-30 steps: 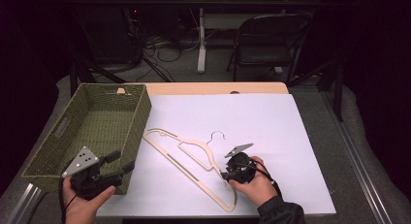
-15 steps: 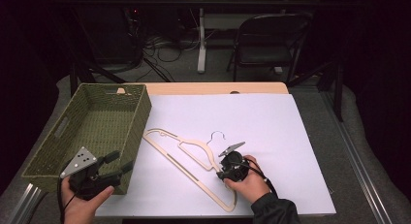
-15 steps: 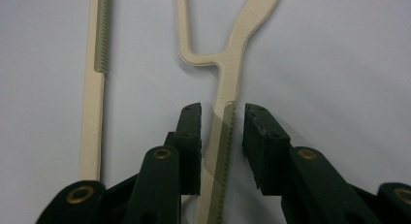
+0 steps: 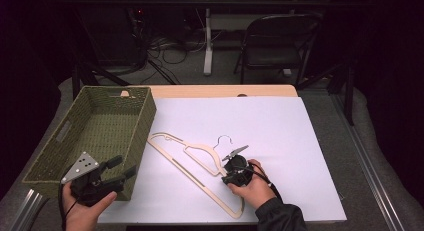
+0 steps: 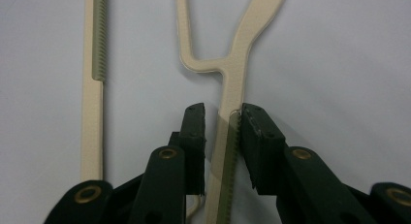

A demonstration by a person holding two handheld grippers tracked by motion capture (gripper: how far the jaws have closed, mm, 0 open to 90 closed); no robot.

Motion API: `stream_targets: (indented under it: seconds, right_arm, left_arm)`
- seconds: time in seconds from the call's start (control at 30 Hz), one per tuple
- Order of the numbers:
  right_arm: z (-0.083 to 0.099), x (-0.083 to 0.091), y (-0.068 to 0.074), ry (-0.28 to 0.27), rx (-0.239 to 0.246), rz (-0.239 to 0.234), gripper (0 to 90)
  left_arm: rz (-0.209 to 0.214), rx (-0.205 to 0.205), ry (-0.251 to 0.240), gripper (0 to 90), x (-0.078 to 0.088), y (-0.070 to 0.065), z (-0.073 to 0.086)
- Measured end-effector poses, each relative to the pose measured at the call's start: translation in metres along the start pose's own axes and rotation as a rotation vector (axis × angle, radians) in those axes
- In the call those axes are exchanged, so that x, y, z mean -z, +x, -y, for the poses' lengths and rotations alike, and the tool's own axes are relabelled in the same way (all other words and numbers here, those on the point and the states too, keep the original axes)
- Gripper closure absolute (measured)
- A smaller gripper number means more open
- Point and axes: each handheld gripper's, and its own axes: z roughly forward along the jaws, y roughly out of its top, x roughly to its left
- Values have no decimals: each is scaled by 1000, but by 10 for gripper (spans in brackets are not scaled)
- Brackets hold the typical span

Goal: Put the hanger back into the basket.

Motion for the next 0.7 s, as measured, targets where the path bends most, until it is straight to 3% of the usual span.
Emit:
stream_targets:
  seconds: [0.07, 0.1, 0.27, 0.37, 0.57, 0.7]
  right_arm:
    - [-1, -2, 2, -14, -13, 10, 718]
    - [-3, 1, 1, 31, 7, 12, 720]
    - [-5, -2, 5, 31, 8, 55, 766]
    - [-6, -1, 5, 50, 4, 56, 773]
    - [-8, -2, 1, 48, -83, 34, 789]
    - [-8, -1, -3, 47, -97, 23, 790]
  left_arm:
    - [0, -1, -2, 369, 0, 1, 0]
    - [-1, 0, -2, 369, 1, 1, 0]
    - [-2, -1, -4, 369, 2, 0, 0]
    - [0, -2, -5, 369, 2, 0, 0]
    - [3, -6, -5, 369, 2, -1, -2]
    - [4, -11, -5, 369, 2, -1, -3]
